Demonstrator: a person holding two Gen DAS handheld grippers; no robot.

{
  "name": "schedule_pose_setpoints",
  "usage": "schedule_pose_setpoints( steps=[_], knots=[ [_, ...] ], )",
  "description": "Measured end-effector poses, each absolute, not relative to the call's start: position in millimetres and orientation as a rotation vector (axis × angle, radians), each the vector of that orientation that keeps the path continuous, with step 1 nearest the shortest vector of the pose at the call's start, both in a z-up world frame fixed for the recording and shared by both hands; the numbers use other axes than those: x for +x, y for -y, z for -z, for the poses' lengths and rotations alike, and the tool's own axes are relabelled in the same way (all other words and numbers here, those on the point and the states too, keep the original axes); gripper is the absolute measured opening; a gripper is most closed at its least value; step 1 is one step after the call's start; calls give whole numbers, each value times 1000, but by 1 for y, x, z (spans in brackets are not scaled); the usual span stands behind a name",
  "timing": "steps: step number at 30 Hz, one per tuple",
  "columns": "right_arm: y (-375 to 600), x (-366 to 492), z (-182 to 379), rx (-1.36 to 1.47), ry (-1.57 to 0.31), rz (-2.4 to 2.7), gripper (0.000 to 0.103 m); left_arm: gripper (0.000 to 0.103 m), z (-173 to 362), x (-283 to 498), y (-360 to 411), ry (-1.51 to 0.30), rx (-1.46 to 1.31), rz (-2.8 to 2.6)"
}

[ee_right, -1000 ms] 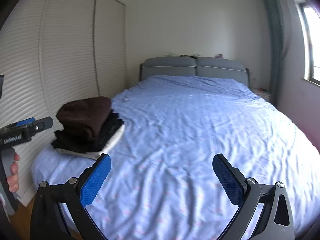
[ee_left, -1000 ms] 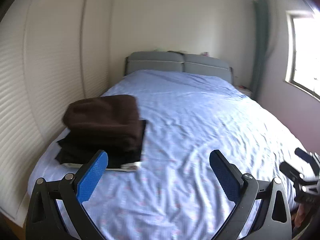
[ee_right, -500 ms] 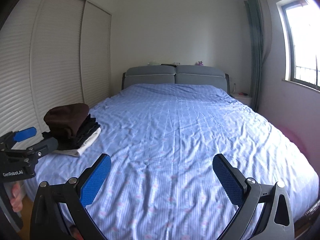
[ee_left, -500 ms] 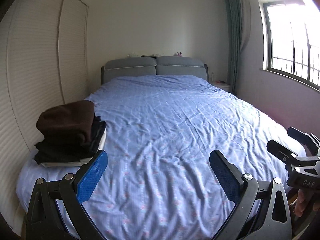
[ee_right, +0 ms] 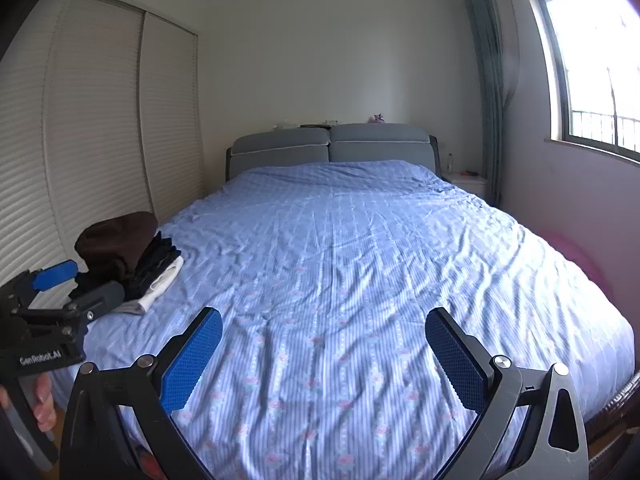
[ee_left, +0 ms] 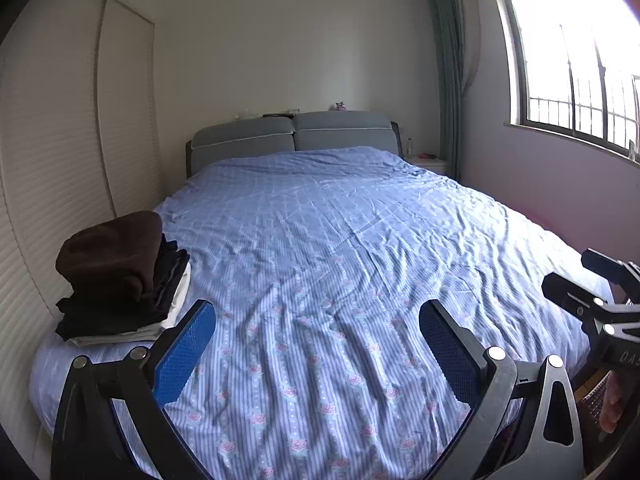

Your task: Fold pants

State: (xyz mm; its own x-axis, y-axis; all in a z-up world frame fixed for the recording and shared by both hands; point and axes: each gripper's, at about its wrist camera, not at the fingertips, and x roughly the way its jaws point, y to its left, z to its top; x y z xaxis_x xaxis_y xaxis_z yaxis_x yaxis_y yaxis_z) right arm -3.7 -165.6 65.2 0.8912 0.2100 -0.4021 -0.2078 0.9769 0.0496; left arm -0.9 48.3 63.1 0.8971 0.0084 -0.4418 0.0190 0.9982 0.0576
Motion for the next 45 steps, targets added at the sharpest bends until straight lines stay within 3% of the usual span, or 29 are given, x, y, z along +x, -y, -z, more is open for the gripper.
schedule_pose_setpoints(
  steps=[45],
  knots=[
    [162,0,-70,4,-421,-228,103,103,-76,-10,-58,-413,-5,49]
  ],
)
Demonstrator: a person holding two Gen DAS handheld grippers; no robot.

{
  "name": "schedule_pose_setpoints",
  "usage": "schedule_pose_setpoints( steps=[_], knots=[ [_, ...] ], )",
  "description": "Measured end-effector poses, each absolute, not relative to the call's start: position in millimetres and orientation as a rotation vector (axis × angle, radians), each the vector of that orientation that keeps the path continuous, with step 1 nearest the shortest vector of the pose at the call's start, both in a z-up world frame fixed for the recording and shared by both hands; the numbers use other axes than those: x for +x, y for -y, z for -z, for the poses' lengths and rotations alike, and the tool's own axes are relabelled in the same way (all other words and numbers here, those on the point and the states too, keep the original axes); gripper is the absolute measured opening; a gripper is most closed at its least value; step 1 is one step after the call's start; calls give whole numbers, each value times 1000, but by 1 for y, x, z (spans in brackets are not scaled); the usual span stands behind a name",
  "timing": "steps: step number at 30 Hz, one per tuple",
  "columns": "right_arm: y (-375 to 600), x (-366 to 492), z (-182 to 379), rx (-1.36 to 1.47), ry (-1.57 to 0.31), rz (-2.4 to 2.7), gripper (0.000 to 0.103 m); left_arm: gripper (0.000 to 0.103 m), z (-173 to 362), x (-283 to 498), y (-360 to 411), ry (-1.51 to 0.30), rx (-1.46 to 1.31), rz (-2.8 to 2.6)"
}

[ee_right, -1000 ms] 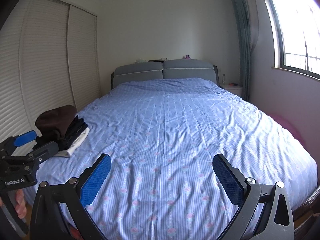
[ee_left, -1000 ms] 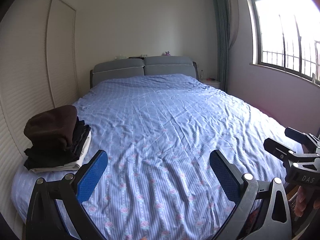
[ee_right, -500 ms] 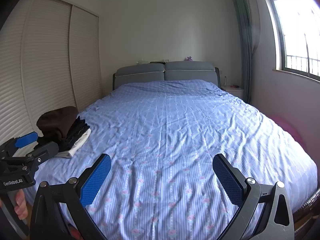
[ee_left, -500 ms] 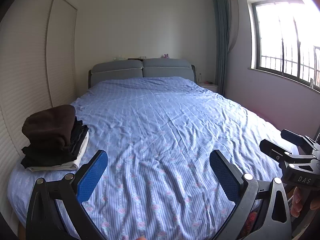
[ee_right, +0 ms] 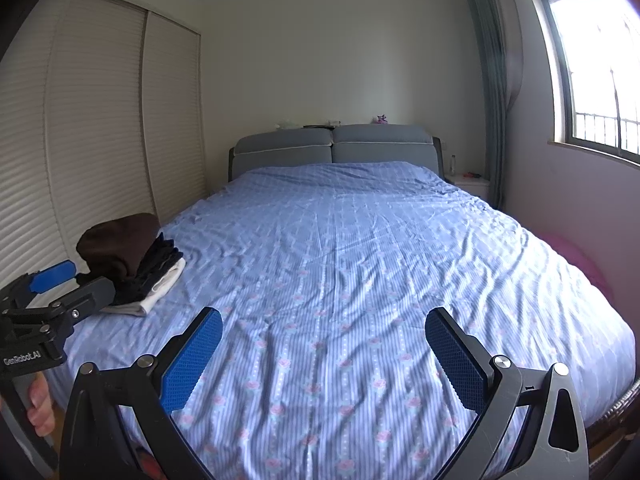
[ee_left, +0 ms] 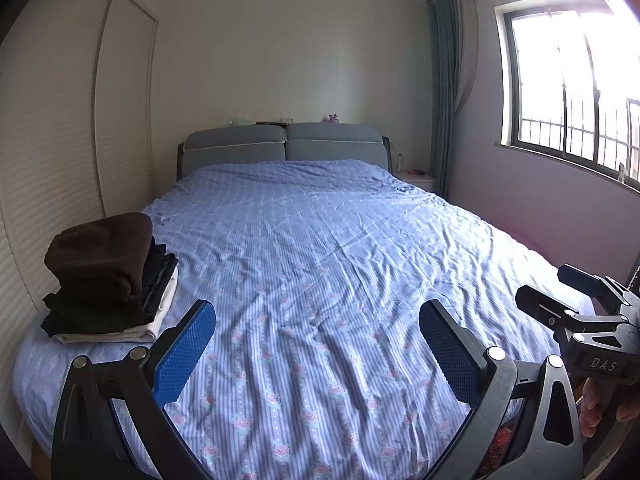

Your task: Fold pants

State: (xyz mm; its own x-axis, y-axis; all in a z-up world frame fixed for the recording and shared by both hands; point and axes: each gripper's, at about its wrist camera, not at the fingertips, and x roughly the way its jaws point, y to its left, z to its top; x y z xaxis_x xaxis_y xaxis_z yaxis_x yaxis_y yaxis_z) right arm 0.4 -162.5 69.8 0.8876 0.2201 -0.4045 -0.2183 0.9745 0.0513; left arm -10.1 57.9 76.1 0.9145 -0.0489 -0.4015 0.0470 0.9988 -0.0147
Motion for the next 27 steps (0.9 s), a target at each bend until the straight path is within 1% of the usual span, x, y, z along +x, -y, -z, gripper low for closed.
schedule_pose_setpoints(
  steps=[17,27],
  knots=[
    [166,-1,-73,1,-416,-237,103,103,-82,-16,-59,-383,-6,40],
    [169,0,-76,-4,-422,-240,103,103,-80,-14,-63,-395,-35,32]
  ],
)
